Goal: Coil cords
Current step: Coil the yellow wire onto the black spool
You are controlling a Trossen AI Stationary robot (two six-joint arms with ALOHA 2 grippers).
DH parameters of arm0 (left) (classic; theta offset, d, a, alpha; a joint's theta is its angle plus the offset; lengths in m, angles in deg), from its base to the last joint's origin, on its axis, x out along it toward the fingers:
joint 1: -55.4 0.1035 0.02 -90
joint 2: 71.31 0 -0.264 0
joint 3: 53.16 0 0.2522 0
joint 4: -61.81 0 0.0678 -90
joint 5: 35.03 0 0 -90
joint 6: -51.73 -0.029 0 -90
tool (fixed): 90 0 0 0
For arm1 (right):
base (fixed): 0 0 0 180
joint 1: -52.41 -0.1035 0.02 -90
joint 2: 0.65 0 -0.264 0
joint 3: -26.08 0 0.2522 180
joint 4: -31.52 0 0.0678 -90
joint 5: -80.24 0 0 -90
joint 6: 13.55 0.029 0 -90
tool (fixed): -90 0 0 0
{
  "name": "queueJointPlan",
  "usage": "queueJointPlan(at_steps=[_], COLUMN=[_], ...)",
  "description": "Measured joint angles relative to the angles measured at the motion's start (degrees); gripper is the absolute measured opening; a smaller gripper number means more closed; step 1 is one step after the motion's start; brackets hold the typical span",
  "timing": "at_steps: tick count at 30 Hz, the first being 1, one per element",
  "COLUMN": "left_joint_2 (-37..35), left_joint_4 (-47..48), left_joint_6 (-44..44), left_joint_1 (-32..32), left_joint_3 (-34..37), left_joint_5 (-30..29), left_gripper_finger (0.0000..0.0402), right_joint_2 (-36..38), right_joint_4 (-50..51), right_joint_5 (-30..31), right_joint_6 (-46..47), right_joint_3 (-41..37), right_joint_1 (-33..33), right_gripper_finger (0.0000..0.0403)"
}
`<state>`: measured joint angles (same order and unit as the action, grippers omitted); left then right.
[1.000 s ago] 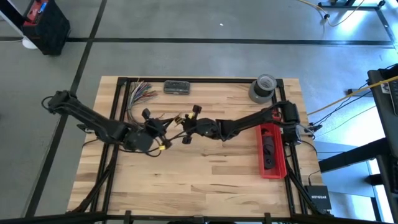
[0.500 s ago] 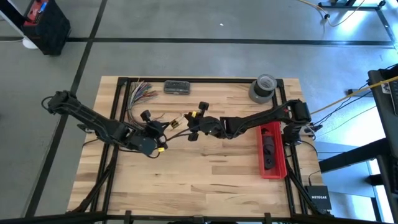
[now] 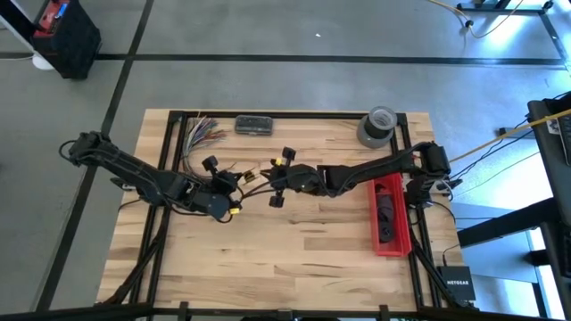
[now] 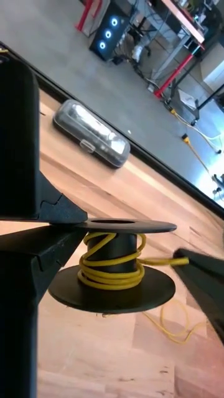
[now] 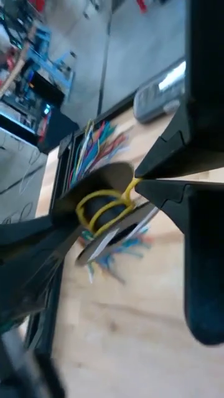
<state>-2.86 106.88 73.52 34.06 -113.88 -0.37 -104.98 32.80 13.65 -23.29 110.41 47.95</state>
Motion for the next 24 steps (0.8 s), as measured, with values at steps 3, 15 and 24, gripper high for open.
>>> queueJointPlan(at_steps=[3,15,24], left_joint_2=[0.3,0.4,0.4], left_joint_4=[-0.2,-0.2,-0.2], left_joint_6=[-0.8,0.1,1.7], left_joint_1=[0.0,0.9,1.8], left_joint_3=[0.0,0.0,0.0], left_joint_5=[0.3,0.5,0.9], left_gripper_finger=[0.0000,0.0000,0.0000], right_joint_2=[0.0,0.0,3.2], right_joint_4=[2.9,6.0,19.0], right_joint_5=[-1.4,-12.5,-11.5], right_joint_6=[3.7,7.5,4.8], right_joint_3=[2.1,5.6,5.7], right_joint_1=[0.0,0.0,-0.1], right_gripper_finger=[0.0019,0.0062,0.0062])
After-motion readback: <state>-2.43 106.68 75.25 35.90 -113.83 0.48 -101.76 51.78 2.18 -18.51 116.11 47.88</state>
